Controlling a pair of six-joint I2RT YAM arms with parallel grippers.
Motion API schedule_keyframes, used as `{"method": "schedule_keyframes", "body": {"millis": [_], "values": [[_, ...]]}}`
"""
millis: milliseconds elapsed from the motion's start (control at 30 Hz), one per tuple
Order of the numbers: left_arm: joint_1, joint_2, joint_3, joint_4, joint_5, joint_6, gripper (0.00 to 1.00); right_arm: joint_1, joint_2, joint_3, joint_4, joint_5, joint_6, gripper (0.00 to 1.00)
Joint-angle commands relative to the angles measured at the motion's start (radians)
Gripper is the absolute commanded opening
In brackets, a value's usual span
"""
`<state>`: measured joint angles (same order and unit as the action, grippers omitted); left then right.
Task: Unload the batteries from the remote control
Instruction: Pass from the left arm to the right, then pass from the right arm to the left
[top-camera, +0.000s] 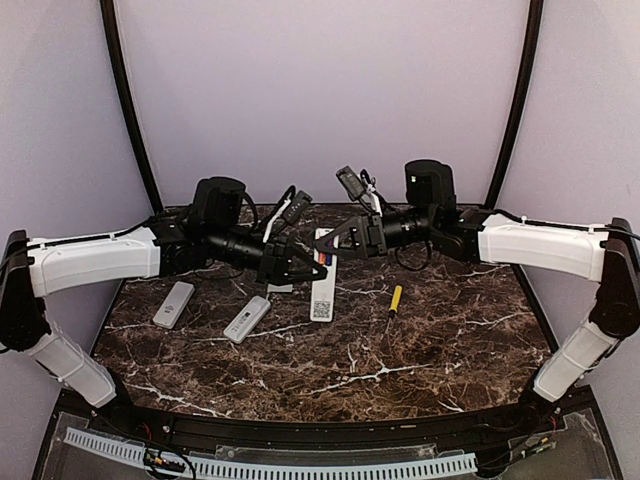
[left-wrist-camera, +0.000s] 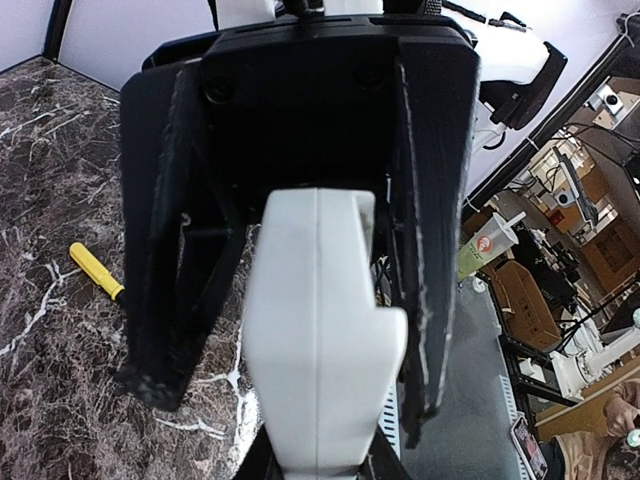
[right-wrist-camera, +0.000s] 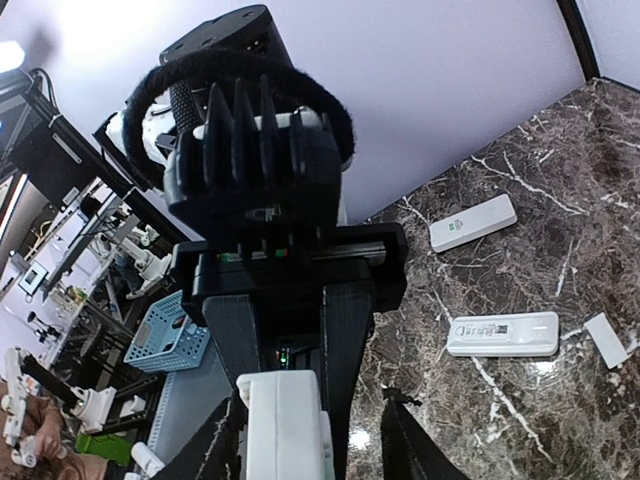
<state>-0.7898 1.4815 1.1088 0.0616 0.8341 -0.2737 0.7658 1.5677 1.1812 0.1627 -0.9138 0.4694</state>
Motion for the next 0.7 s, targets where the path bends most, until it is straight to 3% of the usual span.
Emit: {"method": "schedule_keyframes", "body": {"millis": [0, 167, 200, 233, 300, 333, 400, 467, 667], "values": [[0.001, -0.002, -0.003, 0.048, 0.053, -0.004, 0.00, 0.009, 0.008, -0.003, 0.104, -0.051, 0.043, 0.39], [0.001, -0.006, -0.009, 0.061, 0.041, -0.016, 0.00, 0.013, 0.003, -0.001, 0.101, -0.038, 0.041, 0.02], [0.001, -0.005, -0.008, 0.068, 0.037, -0.021, 0.00, 0.013, -0.003, -0.006, 0.105, -0.028, 0.044, 0.00], [0.001, -0.006, -0.009, 0.074, 0.030, -0.026, 0.07, 0.012, -0.012, -0.014, 0.111, -0.017, 0.046, 0.00], [0.001, -0.011, -0.013, 0.107, -0.001, -0.052, 0.36, 0.013, -0.041, -0.039, 0.133, 0.018, 0.057, 0.00], [0.002, -0.022, -0.021, 0.118, -0.014, -0.058, 0.57, 0.013, -0.057, -0.053, 0.149, 0.039, 0.062, 0.00], [0.002, -0.042, -0.036, 0.156, -0.057, -0.070, 0.76, 0.013, -0.087, -0.079, 0.199, 0.092, 0.077, 0.00], [0.004, -0.058, -0.046, 0.188, -0.101, -0.085, 0.84, 0.012, -0.119, -0.106, 0.262, 0.145, 0.103, 0.00], [0.006, -0.057, -0.069, 0.284, -0.105, -0.160, 0.90, 0.020, -0.180, -0.177, 0.524, 0.261, 0.211, 0.00]]}}
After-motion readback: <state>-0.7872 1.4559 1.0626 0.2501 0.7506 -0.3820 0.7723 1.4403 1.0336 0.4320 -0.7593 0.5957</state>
